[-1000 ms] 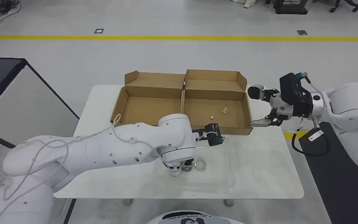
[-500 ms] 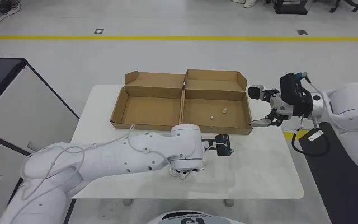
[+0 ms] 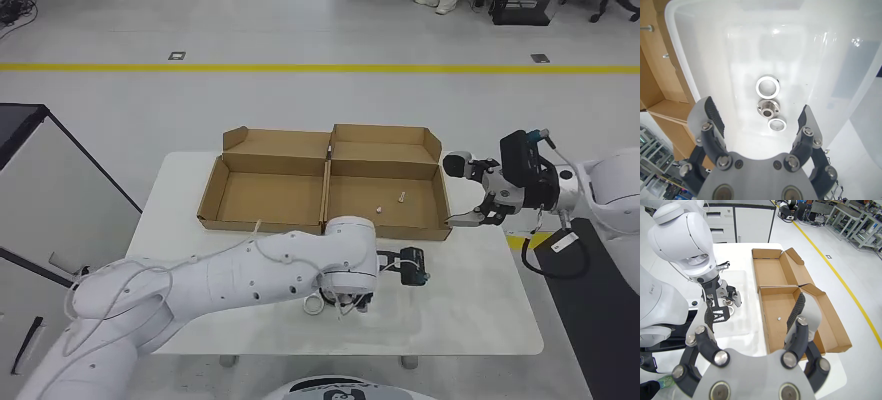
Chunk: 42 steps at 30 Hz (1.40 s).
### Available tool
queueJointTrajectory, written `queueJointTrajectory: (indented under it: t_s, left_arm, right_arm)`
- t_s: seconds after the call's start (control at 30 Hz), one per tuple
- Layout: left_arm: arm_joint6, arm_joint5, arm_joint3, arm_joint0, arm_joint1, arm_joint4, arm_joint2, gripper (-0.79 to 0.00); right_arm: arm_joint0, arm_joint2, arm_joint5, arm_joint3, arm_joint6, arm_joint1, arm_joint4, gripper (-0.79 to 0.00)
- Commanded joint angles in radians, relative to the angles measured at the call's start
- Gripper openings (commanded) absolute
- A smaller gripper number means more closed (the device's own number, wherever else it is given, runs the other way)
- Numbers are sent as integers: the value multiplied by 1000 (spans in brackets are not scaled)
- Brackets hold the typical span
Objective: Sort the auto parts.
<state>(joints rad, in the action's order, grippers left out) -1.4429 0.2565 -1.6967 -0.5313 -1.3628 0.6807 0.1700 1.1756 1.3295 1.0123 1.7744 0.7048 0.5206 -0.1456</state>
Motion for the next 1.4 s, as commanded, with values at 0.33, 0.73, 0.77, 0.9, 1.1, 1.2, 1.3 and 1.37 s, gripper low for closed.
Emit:
queueJointTrajectory:
  t_s: [0.33,0.73,0.77,0.9,1.1,1.2,1.3,1.37]
  left_arm:
    - [11,30,83,-18,-46,-6,2,0]
    - [7,42,120,-42,-55,26,15,-62]
    - [5,43,123,-45,-55,29,16,-99]
    - [4,50,130,-54,-54,33,23,-132]
    - [-3,54,136,-66,-51,43,35,-222]
    - [-6,58,142,-72,-50,55,38,-354]
    - [-6,59,145,-78,-51,61,42,-400]
    - [-8,63,148,-81,-51,64,44,-397]
  right_arm:
    - [0,0,0,0,0,0,0,0]
    - [0,0,0,0,0,0,0,0]
    - [0,0,0,0,0,0,0,0]
    - [0,0,0,0,0,0,0,0]
    - [0,0,0,0,0,0,0,0]
    - [0,0,0,0,0,0,0,0]
    - [0,0,0,0,0,0,0,0]
    - [0,0,0,0,0,0,0,0]
